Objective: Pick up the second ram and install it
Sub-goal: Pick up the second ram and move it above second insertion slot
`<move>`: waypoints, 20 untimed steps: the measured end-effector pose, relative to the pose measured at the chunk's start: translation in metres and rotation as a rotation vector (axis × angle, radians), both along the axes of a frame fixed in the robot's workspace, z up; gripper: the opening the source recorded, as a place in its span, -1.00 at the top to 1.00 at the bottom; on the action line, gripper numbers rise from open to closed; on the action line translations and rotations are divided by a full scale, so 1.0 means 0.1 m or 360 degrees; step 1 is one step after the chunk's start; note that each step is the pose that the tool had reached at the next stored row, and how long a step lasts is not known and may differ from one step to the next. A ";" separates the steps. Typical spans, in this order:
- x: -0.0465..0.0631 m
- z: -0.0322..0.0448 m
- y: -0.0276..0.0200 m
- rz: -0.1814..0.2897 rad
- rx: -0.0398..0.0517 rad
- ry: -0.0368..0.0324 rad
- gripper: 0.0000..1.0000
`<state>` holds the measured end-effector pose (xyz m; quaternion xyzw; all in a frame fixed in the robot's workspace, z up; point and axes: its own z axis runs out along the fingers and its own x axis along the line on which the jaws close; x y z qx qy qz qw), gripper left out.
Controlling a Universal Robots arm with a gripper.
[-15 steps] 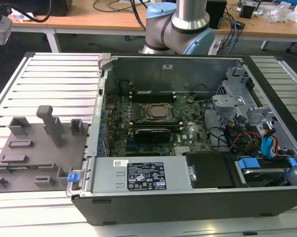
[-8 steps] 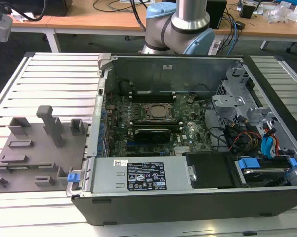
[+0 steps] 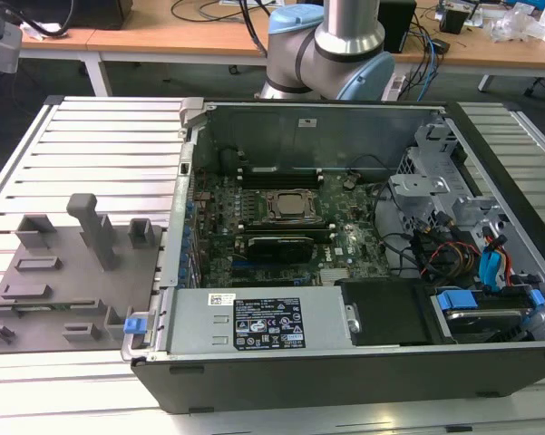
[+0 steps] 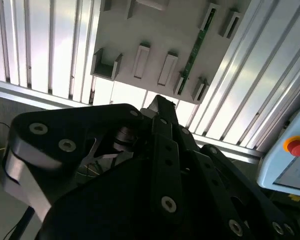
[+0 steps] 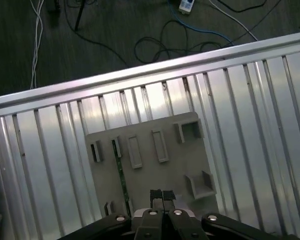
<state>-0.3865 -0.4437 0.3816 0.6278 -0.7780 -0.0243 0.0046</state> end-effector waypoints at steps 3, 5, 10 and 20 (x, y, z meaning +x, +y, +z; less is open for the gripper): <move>0.00 0.000 0.000 0.0052 0.0000 0.0000 0.79; 0.00 0.000 0.000 0.0083 0.0000 0.0000 0.79; 0.00 0.000 0.000 0.0139 0.0000 0.0000 0.79; 0.00 0.000 0.000 0.0265 0.0000 0.0000 0.79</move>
